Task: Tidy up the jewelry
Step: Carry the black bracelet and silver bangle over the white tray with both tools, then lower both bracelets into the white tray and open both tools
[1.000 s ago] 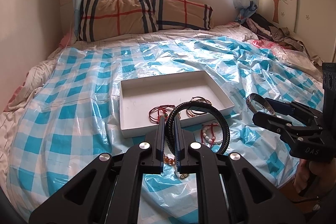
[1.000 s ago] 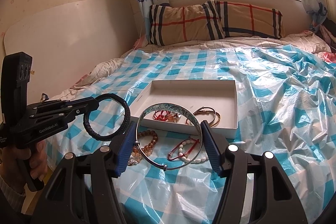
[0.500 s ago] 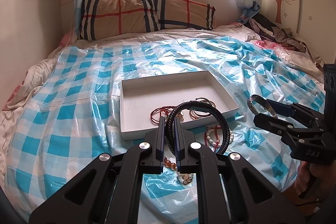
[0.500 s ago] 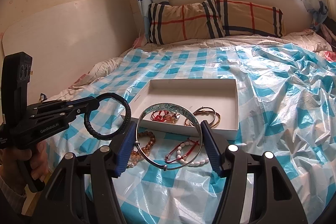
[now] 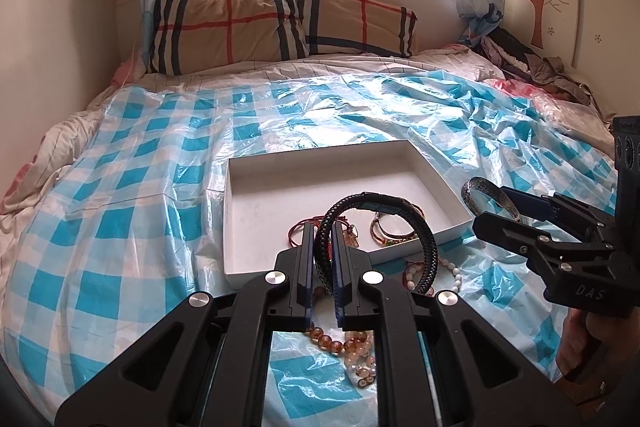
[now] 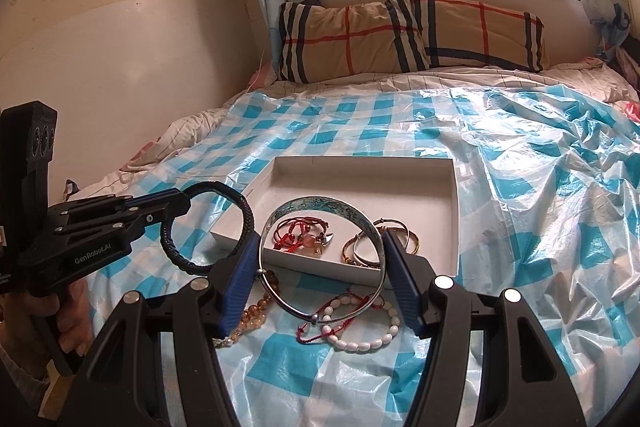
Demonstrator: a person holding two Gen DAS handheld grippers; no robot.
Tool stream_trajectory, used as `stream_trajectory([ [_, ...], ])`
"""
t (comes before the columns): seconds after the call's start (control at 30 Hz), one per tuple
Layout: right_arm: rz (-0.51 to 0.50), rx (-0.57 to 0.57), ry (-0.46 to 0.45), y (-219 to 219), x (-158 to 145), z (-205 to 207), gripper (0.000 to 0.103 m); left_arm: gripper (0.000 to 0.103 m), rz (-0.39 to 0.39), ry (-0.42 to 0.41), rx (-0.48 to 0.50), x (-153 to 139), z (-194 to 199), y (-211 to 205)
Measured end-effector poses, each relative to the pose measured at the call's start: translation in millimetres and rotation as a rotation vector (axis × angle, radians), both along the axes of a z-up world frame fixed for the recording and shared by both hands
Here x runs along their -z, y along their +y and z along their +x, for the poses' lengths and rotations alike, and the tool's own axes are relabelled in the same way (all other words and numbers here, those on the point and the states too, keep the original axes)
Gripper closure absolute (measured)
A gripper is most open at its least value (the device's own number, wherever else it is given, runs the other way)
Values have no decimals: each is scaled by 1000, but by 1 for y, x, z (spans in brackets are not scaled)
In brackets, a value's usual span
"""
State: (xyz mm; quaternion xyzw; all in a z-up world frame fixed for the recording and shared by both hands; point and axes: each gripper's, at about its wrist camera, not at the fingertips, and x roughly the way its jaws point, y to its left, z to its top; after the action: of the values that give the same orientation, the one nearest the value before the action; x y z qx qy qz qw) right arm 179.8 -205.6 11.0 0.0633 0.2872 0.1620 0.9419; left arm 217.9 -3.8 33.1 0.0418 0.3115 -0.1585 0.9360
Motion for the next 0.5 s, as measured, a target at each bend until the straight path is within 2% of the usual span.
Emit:
stream_trajectory([
  [0.5,-29,-6,27,5,20,52,43,96,8,5,4,17,45,-16],
])
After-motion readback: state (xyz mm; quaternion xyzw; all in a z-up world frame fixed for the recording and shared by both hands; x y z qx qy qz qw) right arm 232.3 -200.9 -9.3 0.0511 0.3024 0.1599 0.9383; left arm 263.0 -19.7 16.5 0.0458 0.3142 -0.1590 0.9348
